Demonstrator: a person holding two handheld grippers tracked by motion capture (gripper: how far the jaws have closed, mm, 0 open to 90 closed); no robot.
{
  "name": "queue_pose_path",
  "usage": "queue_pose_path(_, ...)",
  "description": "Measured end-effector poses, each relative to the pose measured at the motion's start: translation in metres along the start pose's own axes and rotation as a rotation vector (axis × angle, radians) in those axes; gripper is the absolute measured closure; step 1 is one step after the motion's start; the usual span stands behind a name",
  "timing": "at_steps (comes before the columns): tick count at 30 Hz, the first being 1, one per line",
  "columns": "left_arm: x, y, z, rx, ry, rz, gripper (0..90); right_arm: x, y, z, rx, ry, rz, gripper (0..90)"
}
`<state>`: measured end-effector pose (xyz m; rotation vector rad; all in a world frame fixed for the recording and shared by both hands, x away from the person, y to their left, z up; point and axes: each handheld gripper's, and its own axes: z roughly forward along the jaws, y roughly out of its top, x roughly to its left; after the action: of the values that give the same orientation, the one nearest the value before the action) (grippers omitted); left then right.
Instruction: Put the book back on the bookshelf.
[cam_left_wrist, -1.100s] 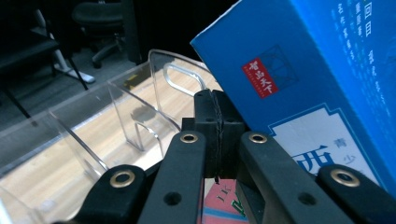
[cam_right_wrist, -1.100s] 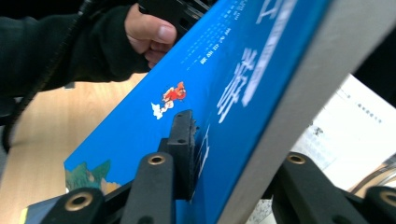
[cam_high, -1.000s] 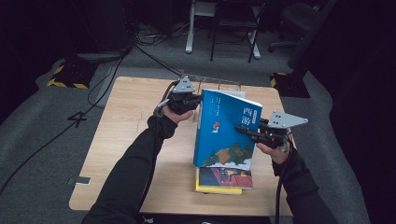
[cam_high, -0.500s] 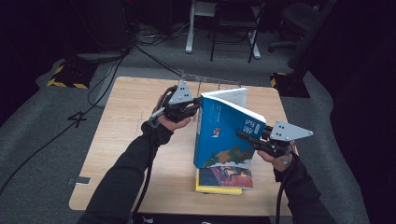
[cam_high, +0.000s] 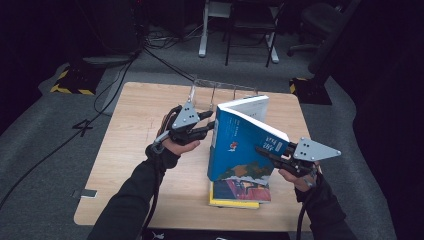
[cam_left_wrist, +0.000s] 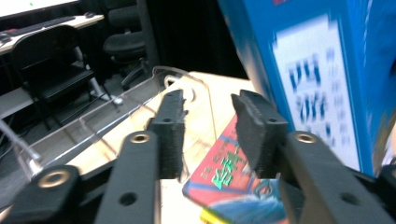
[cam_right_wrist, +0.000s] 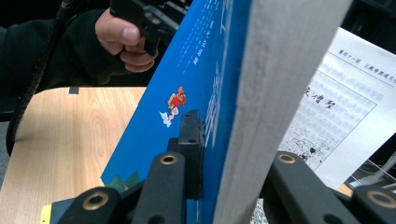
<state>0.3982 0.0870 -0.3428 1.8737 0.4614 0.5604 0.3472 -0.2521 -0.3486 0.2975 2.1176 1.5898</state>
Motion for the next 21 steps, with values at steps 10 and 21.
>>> queue_pose_path(10, -0.015, -0.022, -0.018, 0.089, -0.016, 0.037, 47.7, 0.004, 0.000, -0.002, -0.009, 0.000, -0.011, 75.4)
queue_pose_path(21, -0.048, -0.043, -0.014, 0.184, -0.152, 0.031, 31.1, 0.011, -0.001, -0.005, -0.022, -0.006, -0.024, 75.4)
